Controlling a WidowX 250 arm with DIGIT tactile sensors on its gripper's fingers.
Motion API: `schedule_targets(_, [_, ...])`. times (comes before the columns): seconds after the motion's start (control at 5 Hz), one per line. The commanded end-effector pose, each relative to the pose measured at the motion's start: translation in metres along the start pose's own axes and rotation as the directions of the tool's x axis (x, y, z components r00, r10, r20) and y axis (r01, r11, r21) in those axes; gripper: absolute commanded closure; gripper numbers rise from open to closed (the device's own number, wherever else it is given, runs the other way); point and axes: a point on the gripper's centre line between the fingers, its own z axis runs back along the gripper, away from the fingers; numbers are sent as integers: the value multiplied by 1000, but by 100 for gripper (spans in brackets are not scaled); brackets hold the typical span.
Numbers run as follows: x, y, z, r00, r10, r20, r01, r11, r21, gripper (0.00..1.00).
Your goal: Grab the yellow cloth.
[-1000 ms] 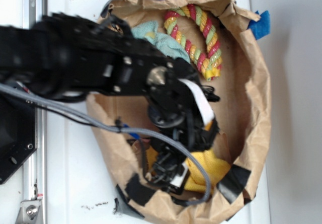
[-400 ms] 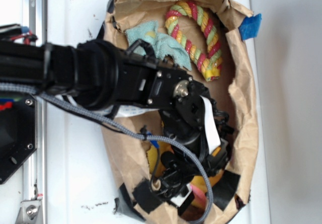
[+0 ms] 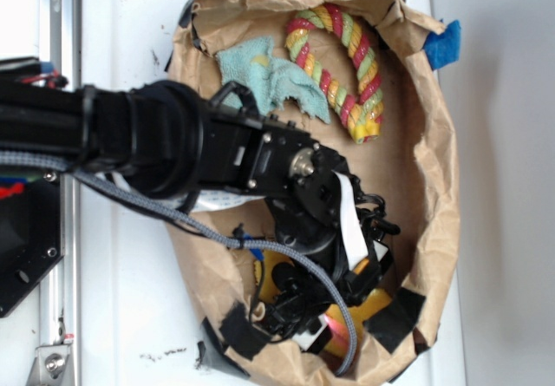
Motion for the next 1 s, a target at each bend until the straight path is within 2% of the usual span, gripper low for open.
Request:
schedule_targets(0.0, [1, -4, 3, 1000, -6, 8, 6, 1000, 0, 100])
schedule_targets(0.2, [-8, -10, 6, 999, 34, 8, -34, 999, 12, 100])
schedule_targets(0.4, [-1, -18, 35, 988, 151, 39, -153, 987, 50, 100])
schedule_targets(0.6, [4, -17, 65, 960, 277, 49, -280, 957, 80, 100])
schedule_targets(0.8, [2, -1, 90, 901, 432, 34, -432, 892, 133, 100])
